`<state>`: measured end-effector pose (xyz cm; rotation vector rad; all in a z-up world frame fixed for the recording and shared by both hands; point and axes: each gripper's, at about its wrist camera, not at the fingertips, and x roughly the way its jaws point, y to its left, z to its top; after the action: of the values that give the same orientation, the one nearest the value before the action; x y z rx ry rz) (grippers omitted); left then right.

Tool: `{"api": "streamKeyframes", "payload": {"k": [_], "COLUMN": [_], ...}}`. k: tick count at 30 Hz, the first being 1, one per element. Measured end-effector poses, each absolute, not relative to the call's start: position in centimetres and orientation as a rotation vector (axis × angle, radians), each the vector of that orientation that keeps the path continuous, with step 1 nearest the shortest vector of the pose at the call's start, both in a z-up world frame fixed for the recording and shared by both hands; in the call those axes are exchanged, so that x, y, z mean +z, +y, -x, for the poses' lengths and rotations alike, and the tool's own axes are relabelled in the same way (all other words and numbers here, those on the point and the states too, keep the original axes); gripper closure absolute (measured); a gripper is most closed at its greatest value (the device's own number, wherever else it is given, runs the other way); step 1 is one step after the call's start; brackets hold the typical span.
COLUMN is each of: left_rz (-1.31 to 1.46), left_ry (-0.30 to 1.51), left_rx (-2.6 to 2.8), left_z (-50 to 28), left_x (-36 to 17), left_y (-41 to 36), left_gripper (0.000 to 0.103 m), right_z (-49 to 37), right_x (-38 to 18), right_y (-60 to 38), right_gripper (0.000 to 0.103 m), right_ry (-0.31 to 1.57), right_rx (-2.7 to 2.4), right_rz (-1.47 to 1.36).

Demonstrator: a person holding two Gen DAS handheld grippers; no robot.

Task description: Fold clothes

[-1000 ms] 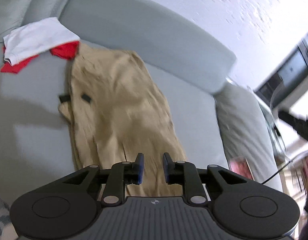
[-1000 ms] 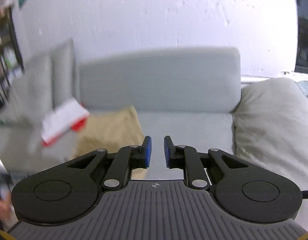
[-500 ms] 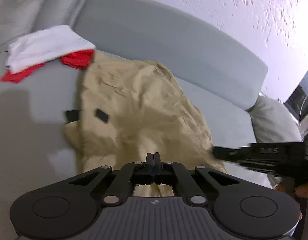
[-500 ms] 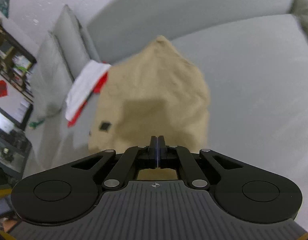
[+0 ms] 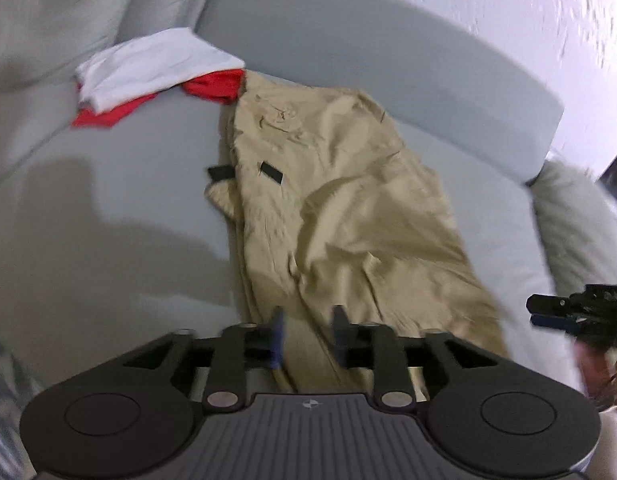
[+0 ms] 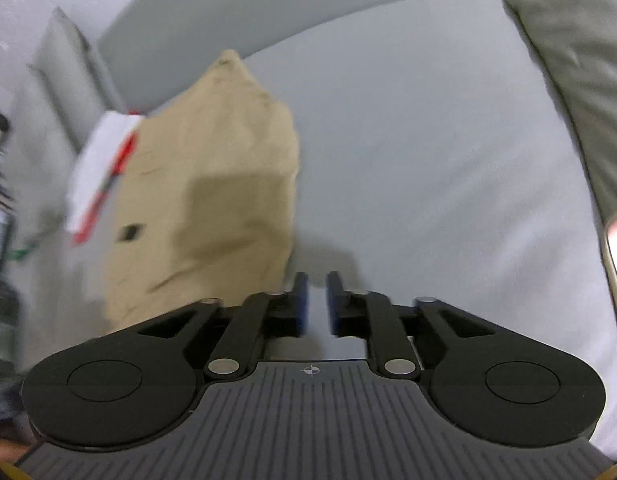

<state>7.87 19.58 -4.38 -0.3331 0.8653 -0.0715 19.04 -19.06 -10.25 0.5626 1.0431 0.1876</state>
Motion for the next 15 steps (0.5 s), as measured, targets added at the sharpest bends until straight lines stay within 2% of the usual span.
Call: {"api": "streamKeyframes", "payload": {"k": [1, 2, 8, 12, 15], "left_rz": [0.377, 0.425, 0.636, 0.655, 0.637], "left_ry": [0.853, 0.847, 0.895, 0.915, 0.905], "left_rx": [-0.059, -0.039, -0.056, -0.107, -0.136], "left_z": [-7.1, -6.2, -3.9, -4.1, -4.3], "left_x": [-4.7, -5.1, -7.6, -8.9, -9.8], "left_y": [19.8, 19.9, 20.1, 19.0, 18.0], "left_gripper": [0.055, 0.052, 0.051, 0.039, 0.038], "right_z": [-17.8, -16.7, -11.6, -10.8, -10.9], "right_x": [-9.8, -9.4, -9.4, -11.4, -12.8], "right_y": [-19.2, -19.2, -18.8, -17.8, -18.0], "right_gripper": [0.048, 0.047, 0.047, 0.047, 0.048], "right_ry": [1.033, 1.023, 1.042, 1.096, 1.094], "right_rx": [0.218, 0.249, 0.358, 0.389, 0.395], "right_rz": [-0.597, -0.626, -0.751, -0.710, -0.746]}}
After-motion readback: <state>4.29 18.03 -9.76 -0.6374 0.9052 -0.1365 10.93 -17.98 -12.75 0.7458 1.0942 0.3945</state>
